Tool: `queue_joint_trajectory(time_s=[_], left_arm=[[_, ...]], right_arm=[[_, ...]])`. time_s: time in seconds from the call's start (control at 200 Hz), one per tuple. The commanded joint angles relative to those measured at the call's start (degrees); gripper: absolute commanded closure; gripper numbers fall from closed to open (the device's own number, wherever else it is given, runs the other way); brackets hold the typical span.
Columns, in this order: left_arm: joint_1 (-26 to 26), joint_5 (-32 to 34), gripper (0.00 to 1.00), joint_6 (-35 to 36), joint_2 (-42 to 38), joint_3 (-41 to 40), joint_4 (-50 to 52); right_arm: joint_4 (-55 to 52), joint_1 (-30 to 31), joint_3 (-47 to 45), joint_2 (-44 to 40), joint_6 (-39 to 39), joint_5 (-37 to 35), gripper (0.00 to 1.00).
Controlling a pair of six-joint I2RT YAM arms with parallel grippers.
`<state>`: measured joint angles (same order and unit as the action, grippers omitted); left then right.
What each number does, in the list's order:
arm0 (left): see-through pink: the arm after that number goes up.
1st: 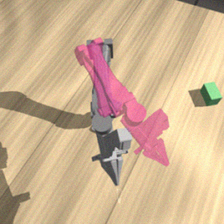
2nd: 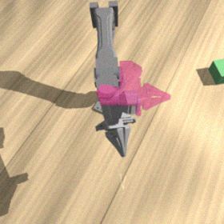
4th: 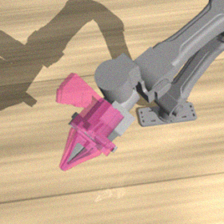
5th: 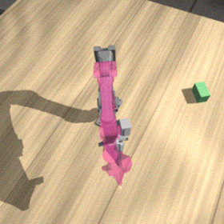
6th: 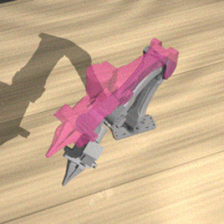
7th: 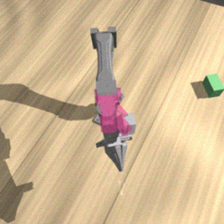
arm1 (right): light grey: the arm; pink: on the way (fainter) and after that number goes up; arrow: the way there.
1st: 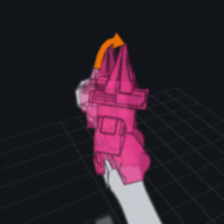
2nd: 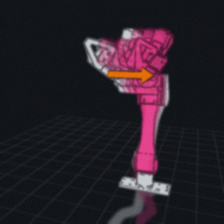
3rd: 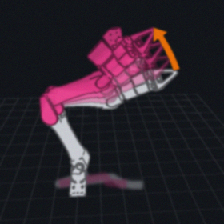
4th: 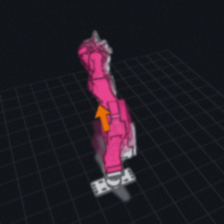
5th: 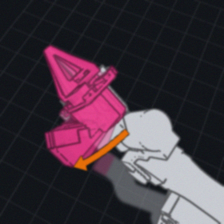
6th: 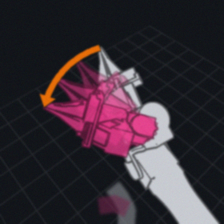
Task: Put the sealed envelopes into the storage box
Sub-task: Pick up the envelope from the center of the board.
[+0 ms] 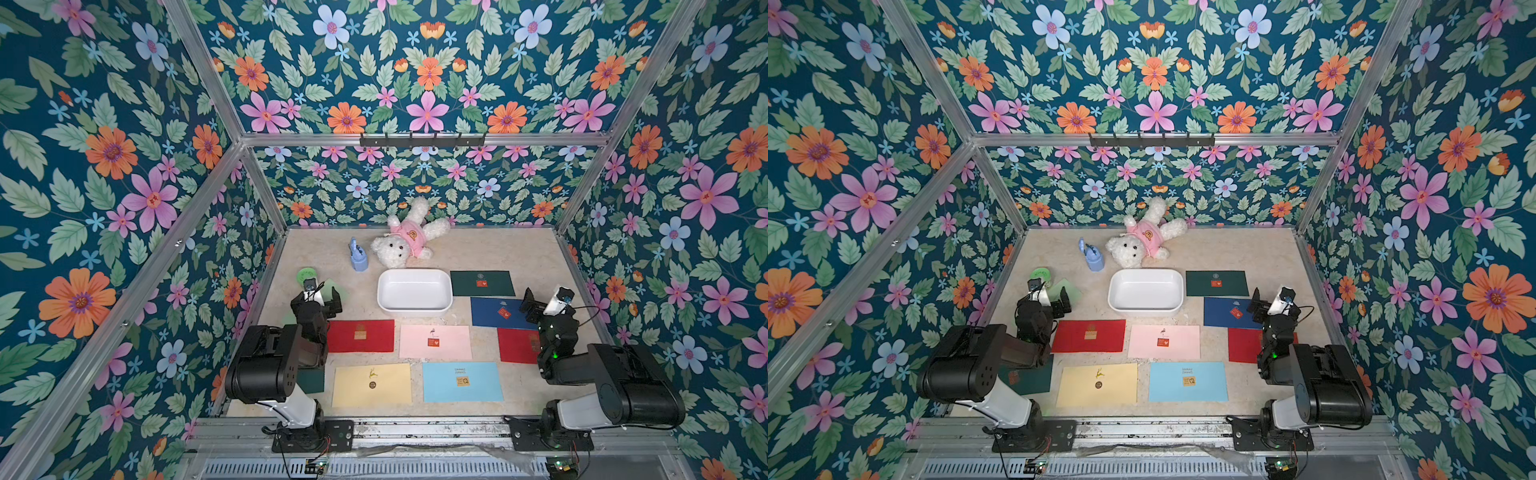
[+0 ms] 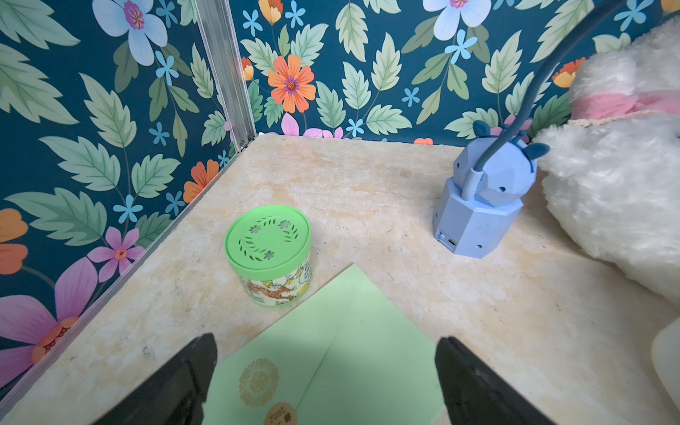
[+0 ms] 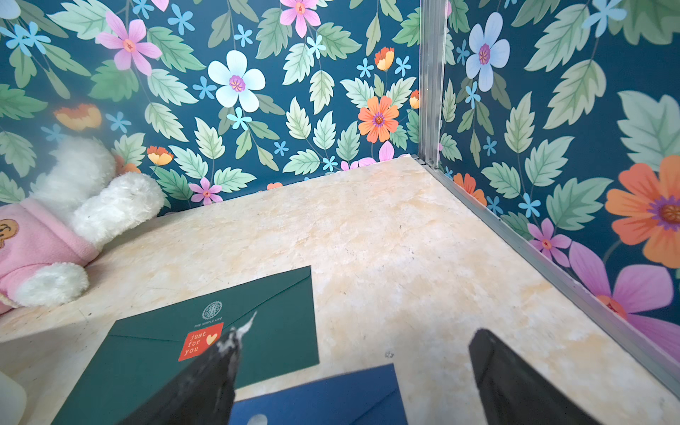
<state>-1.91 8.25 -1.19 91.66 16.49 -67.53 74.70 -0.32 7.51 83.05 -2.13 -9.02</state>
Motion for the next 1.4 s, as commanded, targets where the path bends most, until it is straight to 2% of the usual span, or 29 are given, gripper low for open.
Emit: queue_joint_trajectory(time_s=[0.0, 0.66, 0.725, 0.77, 0.915, 1.055, 1.225, 1.31, 1.4], left_arm=[[0.1, 0.4, 0.01, 0.3, 0.1, 0.2, -1.8], [0.3, -0.3, 0.01, 0.2, -0.2, 0.0, -1.9], [-0.2, 2.7, 0.01, -0.1, -1.4, 0.6, 0.5], [-1.9, 9.2, 0.00, 0.1, -2.2, 1.3, 0.7], [-6.9, 17.8, 0.01, -0.4, -10.3, 9.1, 23.9], [-11.7, 20.6, 0.01, -7.3, -15.7, 17.1, 47.2], [-18.7, 17.3, 0.01, -18.0, -19.2, 25.9, 73.6], [-20.6, 13.0, 0.02, -22.5, -20.2, 27.4, 80.8], [-22.8, 7.2, 0.03, -26.5, -21.2, 26.9, 83.9]], right_arm=[[2.0, 0.1, 0.3, 0.1, -0.4, -0.3, 0.01], [0.3, -0.1, 1.0, -0.6, -0.1, 1.1, 0.01], [-4.2, -0.1, 2.3, -3.6, -0.1, 0.6, 0.01], [-7.1, -0.1, 2.5, -6.4, -0.8, -0.9, 0.01], [-24.9, 2.4, 4.5, -20.9, -4.4, -7.5, 0.01], [-44.9, 3.7, 9.3, -33.1, -10.8, -5.2, 0.01], [-64.3, 6.8, 16.7, -36.6, -15.7, 0.4, 0.01], [-70.5, 9.8, 19.4, -34.5, -18.1, 2.5, 0.01], [-74.6, 14.8, 21.6, -30.9, -20.3, 3.1, 0.01]])
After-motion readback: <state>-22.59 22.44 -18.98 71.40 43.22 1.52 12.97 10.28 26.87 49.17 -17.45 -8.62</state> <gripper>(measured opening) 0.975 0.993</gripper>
